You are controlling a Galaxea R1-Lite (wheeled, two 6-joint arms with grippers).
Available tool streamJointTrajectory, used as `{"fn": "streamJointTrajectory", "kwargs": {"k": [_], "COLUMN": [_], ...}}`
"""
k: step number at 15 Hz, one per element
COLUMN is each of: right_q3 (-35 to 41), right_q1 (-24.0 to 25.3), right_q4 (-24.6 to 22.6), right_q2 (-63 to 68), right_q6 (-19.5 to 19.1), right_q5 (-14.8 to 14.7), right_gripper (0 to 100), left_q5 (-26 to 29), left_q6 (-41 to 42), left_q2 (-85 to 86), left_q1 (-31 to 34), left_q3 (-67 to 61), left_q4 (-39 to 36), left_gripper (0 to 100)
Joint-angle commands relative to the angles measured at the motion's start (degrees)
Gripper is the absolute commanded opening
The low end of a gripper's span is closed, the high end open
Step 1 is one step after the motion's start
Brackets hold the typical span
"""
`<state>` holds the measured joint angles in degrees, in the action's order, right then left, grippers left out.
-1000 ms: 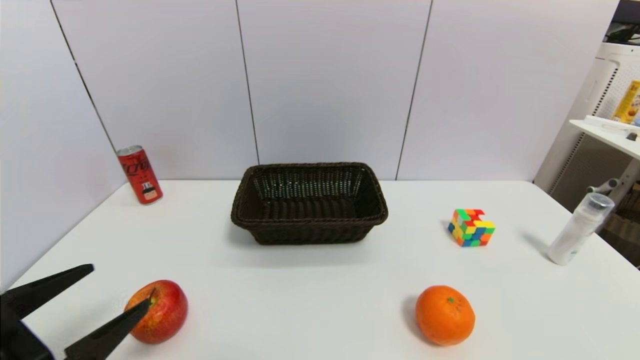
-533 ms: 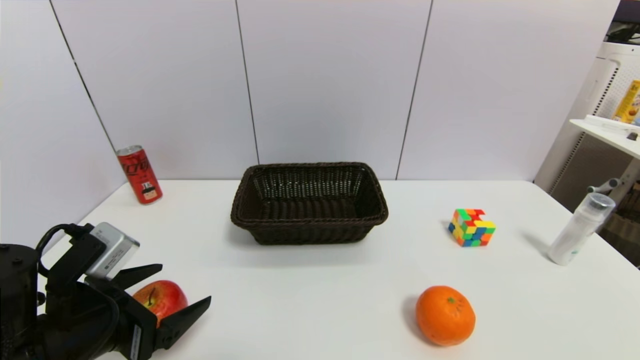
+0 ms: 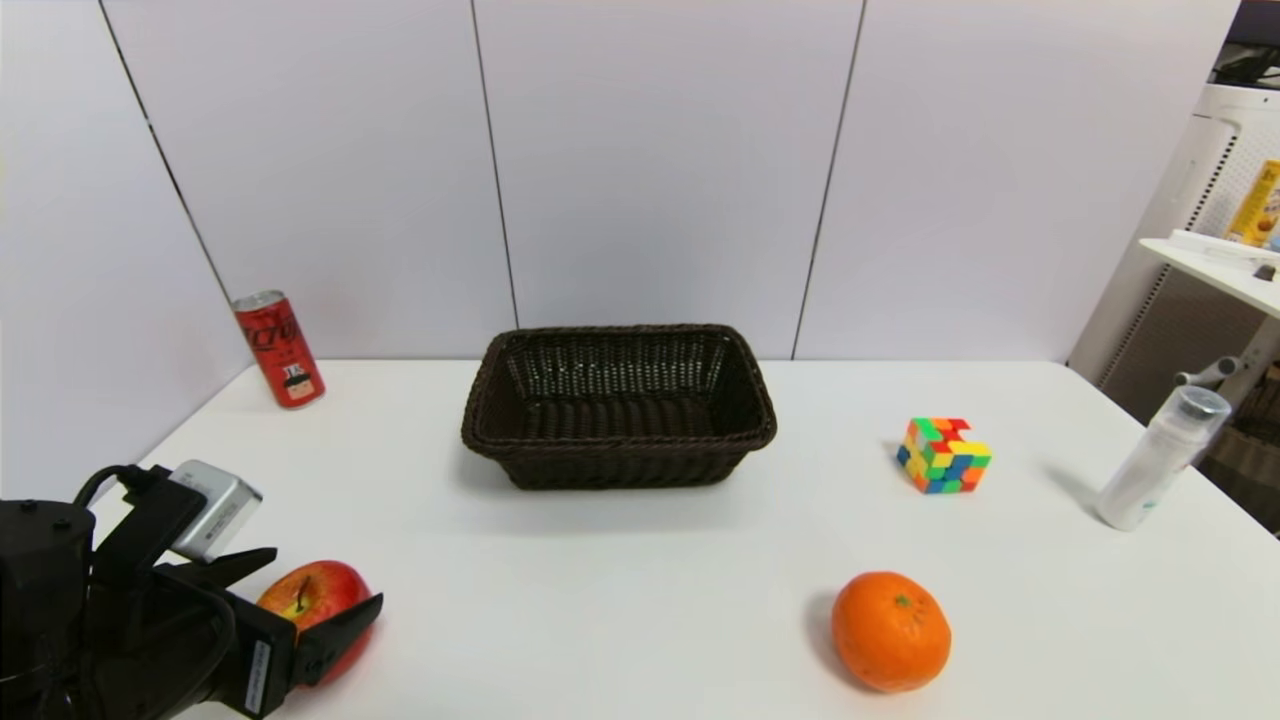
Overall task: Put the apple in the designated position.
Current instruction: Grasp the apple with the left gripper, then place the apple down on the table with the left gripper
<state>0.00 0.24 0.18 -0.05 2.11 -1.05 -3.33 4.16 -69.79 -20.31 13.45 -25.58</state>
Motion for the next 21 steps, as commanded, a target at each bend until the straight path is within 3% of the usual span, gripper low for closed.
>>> {"fn": "streamJointTrajectory", "kwargs": {"k": [1,5,6,14,21], "right_q3": [0.0,0.0,0.0,0.0,0.0], "right_q1": [0.02,0.02,0.02,0.02,0.02], "right_q4": [-0.01,-0.01,-0.01,-0.01,-0.01], "right_q2": [0.05,0.05,0.05,0.05,0.05], "right_q6": [0.0,0.0,0.0,0.0,0.0], "right_q5": [-0.01,-0.01,-0.01,-0.01,-0.01], "right_gripper": [100,100,100,100,100], "left_q5": [-0.1,-0.1,-0.1,0.6,2.01], "left_q6": [-0.47,-0.47,-0.47,0.06,-0.73], "left_q2": [0.27,-1.58,-1.93,-2.02,-11.33], "left_q1": [0.89,0.89,0.89,-0.87,-18.98], "left_q3": [-3.16,-3.34,-3.43,1.76,23.47], "left_q4": [0.09,0.0,0.09,-2.9,-6.5], "left_gripper": [100,100,0,0,0]}}
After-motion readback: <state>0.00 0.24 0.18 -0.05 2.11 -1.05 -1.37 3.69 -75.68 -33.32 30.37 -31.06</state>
